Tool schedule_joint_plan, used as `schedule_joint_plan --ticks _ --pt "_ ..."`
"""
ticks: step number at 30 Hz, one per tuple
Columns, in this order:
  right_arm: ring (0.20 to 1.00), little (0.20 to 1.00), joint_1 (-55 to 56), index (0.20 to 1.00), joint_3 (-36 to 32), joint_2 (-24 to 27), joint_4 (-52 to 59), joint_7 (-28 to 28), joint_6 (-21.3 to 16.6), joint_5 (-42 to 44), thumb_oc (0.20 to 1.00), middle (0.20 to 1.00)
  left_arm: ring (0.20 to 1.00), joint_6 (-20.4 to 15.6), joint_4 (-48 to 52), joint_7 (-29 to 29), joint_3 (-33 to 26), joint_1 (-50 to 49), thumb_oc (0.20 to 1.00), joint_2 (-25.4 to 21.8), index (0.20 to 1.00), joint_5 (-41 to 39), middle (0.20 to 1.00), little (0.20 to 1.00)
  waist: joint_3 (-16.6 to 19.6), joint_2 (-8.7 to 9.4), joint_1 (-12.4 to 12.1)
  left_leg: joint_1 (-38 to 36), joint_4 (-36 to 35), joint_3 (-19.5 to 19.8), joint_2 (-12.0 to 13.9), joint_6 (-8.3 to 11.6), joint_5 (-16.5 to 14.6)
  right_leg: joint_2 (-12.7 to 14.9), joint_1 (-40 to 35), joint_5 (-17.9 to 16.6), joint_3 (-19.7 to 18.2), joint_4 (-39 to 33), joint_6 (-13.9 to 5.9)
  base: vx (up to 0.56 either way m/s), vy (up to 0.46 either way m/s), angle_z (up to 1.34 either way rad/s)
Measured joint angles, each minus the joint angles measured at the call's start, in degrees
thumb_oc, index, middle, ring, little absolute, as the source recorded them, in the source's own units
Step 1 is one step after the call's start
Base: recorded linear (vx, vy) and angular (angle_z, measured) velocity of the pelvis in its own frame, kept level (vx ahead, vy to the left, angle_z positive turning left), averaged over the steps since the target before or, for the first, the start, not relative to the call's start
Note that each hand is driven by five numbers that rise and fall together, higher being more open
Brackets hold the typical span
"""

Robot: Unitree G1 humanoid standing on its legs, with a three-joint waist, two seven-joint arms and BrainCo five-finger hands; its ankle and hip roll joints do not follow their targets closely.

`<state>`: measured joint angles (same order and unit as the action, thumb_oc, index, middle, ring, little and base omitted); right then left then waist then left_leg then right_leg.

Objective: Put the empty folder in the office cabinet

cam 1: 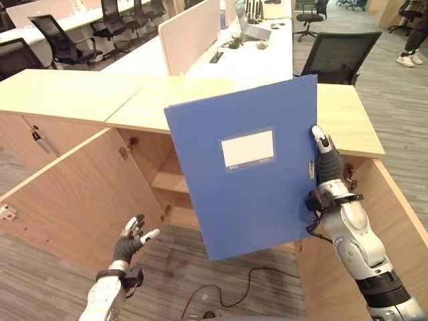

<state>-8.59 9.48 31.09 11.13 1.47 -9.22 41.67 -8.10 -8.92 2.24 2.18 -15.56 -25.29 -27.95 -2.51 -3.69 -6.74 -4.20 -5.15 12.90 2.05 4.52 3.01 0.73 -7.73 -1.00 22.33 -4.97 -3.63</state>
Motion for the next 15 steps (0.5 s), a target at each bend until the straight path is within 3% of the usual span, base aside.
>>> schedule_joint_plan --ticks 4,15 --pt "0.200 0.200 0.30 0.200 -0.25 0.73 -0.01 -2.51 1.11 -0.01 0.200 0.200 1.000 -0.36 4.64 3.61 -0.76 0.87 1.000 -5.98 1.000 -3.42 1.000 1.000 -0.07 -0.04 -0.10 0.02 0.02 0.08 -0.05 0.00 0.00 0.01 -0.09 0.06 0.24 0.00 0.10 0.01 -0.008 0.04" --pt "0.200 0.200 0.31 0.200 -0.20 0.77 -0.05 -6.58 2.48 -0.06 0.200 0.200 1.000 -0.39 4.67 9.10 -2.34 4.19 1.000 -6.56 1.000 -11.95 1.000 1.000 -0.09 -0.14 0.20 -0.14 0.02 0.08 -0.35 -0.03 -0.02 0.33 -0.24 0.05 0.23 0.00 0.11 0.00 0.000 0.00"
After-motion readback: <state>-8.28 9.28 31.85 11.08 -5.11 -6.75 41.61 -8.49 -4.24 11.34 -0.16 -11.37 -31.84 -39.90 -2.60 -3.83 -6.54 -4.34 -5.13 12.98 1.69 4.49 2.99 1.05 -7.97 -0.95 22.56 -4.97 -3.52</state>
